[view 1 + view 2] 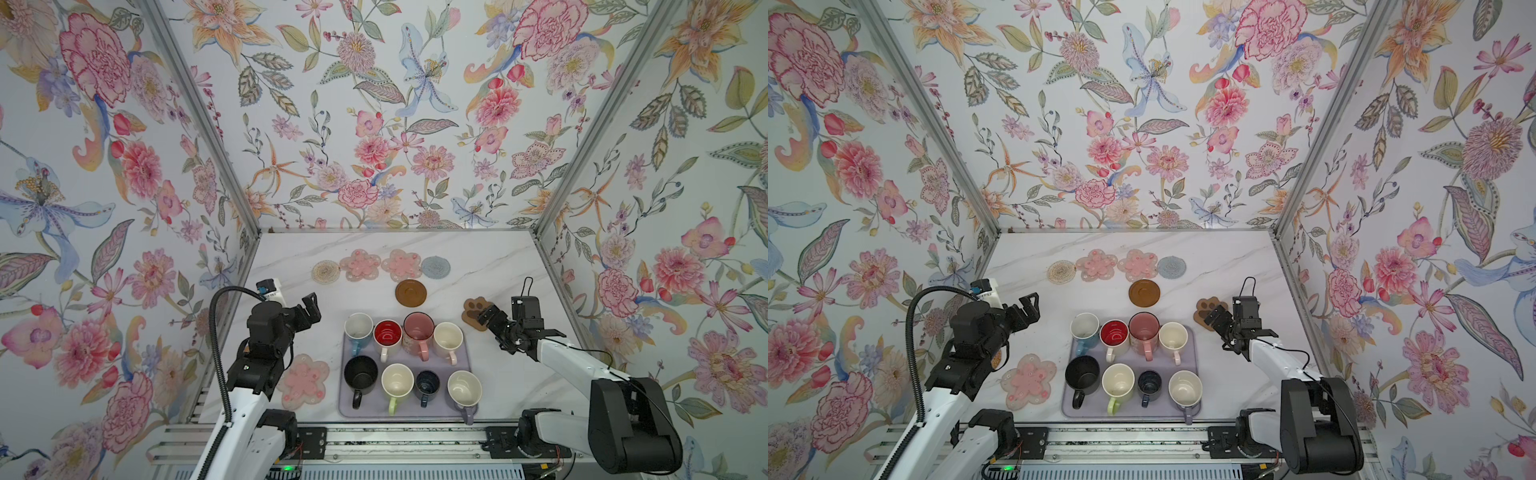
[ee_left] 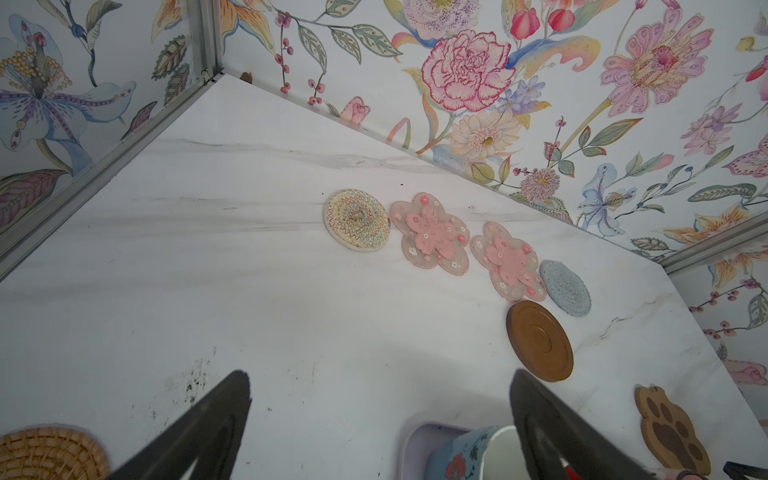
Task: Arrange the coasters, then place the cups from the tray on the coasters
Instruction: 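Slide the cork paw-print coaster farther from the robot with the right gripper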
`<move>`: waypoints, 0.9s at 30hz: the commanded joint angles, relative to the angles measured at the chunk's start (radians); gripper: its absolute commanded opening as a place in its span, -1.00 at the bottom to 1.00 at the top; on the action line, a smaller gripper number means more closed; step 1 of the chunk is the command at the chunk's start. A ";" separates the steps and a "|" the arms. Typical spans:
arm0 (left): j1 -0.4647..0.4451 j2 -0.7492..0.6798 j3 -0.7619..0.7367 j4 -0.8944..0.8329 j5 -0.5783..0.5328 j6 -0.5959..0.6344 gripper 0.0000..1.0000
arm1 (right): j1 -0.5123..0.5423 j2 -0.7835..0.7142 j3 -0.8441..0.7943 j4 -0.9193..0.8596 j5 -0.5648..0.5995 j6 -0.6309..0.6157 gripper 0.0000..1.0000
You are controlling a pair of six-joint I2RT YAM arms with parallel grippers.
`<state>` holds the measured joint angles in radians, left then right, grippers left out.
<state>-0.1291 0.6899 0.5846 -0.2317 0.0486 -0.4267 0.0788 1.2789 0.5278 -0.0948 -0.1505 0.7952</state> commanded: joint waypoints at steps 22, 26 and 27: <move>0.003 -0.012 0.008 -0.018 -0.016 0.002 0.98 | 0.005 0.227 0.146 0.061 -0.063 -0.089 0.98; 0.005 -0.013 0.010 -0.020 -0.017 0.002 0.98 | 0.011 0.251 0.170 0.066 -0.061 -0.095 0.98; 0.006 -0.013 0.009 -0.021 -0.018 0.002 0.98 | 0.013 0.259 0.177 0.064 -0.061 -0.097 0.98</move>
<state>-0.1291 0.6861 0.5846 -0.2340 0.0452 -0.4263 0.0795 1.5070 0.6811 -0.0181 -0.2035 0.7174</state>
